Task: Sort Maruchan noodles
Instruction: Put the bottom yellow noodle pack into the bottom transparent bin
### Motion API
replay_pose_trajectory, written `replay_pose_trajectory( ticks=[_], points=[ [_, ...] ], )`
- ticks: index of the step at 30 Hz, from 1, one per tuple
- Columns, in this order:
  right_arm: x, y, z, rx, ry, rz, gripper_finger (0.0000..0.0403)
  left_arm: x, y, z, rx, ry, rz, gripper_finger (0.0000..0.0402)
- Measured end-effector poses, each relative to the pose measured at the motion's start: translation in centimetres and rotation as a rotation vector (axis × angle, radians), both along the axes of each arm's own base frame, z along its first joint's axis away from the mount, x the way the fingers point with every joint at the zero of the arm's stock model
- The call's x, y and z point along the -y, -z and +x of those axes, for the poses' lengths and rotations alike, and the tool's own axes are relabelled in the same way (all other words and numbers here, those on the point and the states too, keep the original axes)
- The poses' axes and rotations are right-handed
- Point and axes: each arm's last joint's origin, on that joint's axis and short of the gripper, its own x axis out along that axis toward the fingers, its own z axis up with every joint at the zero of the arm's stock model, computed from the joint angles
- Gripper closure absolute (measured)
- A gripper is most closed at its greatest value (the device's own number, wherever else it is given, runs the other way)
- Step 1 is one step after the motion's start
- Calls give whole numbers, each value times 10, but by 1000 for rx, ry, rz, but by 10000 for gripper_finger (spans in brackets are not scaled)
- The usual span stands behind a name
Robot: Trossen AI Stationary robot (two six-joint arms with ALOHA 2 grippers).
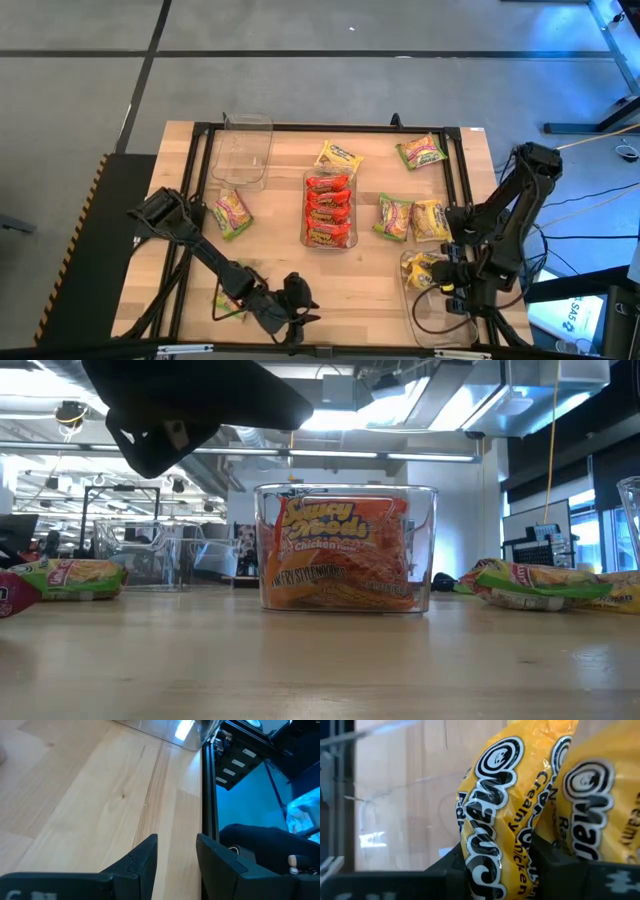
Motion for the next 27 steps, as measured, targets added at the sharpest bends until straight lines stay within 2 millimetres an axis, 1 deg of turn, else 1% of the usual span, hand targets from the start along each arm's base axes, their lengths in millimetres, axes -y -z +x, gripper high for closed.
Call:
replay_pose_trajectory(
  ticks=[4, 6, 14, 18, 23, 27],
  points=[
    [2, 4, -1, -7, 30, 2, 305, 0, 0, 0, 0, 0, 0, 271],
    [3, 5, -1, -10, 48, 0, 297, 0, 0, 0, 0, 0, 0, 271],
    [4, 5, -1, -14, 64, 6, 223, 0, 0, 0, 0, 0, 0, 271],
    [2, 3, -2, -53, 33, 21, 200, 0, 0, 0, 1, 1, 3, 271],
    [-2, -3, -1, -69, 25, 51, 200, 0, 0, 0, 1, 2, 6, 271],
    [-6, -20, 0, -102, 15, 57, 207, 0, 0, 0, 3, -1, 9, 271]
  ],
)
